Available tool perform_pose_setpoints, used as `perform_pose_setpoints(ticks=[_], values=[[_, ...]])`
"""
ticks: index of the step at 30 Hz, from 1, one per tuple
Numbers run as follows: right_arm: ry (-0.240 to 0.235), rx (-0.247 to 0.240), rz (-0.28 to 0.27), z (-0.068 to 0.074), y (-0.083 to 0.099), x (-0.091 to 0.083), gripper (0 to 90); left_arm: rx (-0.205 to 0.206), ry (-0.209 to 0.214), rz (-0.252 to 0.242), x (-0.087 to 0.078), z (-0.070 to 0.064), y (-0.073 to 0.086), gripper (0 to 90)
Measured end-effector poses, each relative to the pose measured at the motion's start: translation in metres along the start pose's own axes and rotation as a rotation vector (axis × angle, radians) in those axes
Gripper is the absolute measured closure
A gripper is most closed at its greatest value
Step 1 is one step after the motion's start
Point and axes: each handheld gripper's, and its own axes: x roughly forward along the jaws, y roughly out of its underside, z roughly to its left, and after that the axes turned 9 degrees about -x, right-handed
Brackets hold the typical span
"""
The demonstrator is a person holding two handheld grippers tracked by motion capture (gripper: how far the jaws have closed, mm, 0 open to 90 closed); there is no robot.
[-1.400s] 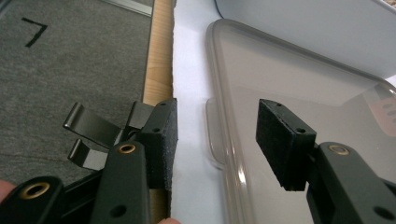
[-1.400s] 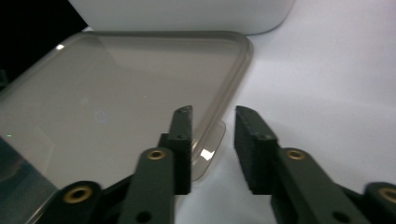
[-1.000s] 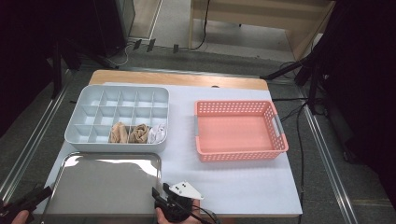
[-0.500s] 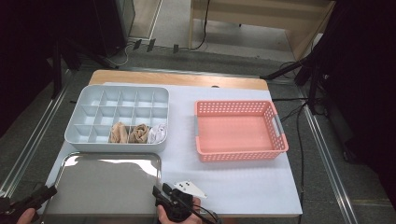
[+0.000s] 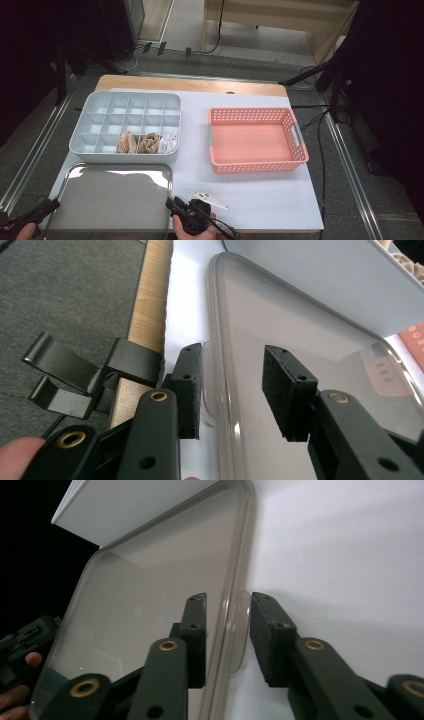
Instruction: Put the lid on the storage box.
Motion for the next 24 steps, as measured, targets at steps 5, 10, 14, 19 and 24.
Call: perform_pose_setpoints(ticks=[5, 10, 14, 19, 24], values=[[-0.021, -0.006, 0.004, 0.003, 0.003, 0.004, 73.1, -0.019, 0.016, 0.002, 0.000, 0.003, -0.001, 63.8], [-0.044, 0.001, 0.008, 0.002, 0.002, 0.006, 73.8, -0.009, 0.006, 0.001, -0.001, 0.000, 0.000, 63.6], [-0.045, -0.016, -0.001, 0.001, 0.003, 0.003, 74.9, -0.022, 0.020, 0.013, -0.002, 0.001, 0.001, 65.0], [-0.056, -0.037, -0.058, 0.001, 0.002, -0.002, 76.7, -0.021, 0.052, 0.006, -0.004, 0.000, 0.003, 65.7], [-0.051, -0.079, -0.110, 0.003, 0.000, -0.010, 76.5, 0.015, 0.065, -0.026, -0.009, -0.012, 0.001, 65.8]])
